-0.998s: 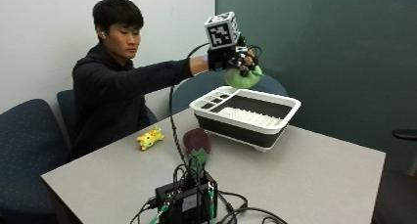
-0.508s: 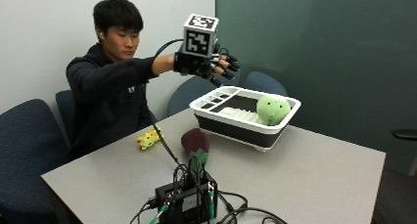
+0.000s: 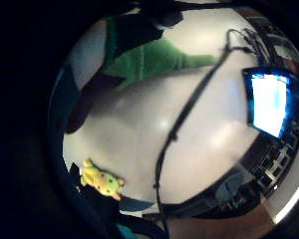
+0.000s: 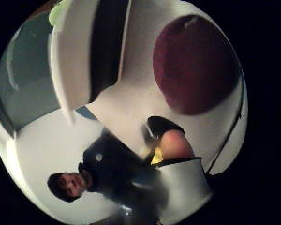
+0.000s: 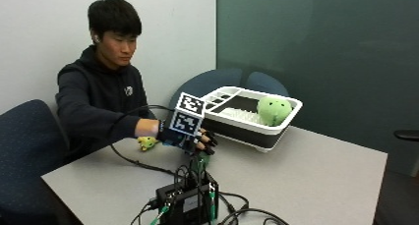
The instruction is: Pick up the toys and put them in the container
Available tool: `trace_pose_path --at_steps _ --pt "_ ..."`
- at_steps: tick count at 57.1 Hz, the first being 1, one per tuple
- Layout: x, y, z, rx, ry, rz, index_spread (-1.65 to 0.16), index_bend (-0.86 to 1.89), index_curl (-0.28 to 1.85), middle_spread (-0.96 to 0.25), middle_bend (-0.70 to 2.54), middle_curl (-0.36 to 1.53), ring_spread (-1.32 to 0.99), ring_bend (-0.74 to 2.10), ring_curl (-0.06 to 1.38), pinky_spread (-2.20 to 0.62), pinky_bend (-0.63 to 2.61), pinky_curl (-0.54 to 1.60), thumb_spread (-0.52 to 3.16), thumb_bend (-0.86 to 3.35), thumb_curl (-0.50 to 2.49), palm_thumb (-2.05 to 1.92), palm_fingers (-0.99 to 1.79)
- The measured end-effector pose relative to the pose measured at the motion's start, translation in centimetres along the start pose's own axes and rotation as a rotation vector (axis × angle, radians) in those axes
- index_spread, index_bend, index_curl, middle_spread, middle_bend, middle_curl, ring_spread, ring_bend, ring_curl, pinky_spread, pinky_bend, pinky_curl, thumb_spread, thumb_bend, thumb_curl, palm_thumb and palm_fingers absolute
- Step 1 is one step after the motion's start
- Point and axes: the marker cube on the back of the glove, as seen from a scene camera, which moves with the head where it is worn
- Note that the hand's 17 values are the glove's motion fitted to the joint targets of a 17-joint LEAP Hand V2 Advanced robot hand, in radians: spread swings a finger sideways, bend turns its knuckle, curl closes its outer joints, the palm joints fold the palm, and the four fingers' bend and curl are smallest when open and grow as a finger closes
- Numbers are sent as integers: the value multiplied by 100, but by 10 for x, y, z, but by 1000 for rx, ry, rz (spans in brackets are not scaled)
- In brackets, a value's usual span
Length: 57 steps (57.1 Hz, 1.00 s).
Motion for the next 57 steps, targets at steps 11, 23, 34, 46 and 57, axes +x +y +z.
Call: trace_pose_path --at_steps 11,23,34,46,57 --pt "1 -13 21 231 47 -53 -30 28 34 -9 31 35 1 19 27 6 63 29 120 -1 40 25 10" --pt "8 -27 11 396 -77 -18 -32 24 38 -19 60 49 -22 81 44 -5 53 26 113 12 54 55 82" --pt "3 -16 -24 344 -41 90 -36 56 58 -26 92 71 -36 107 63 -22 72 38 87 8 67 58 102" --pt "-60 -1 -146 566 -68 1 -38 80 81 -31 116 92 -44 127 78 -34 91 52 68 5 79 58 84" --pt "-124 -39 -204 803 -144 -113 -37 93 98 -31 126 104 -46 138 87 -37 102 63 57 4 88 58 60"
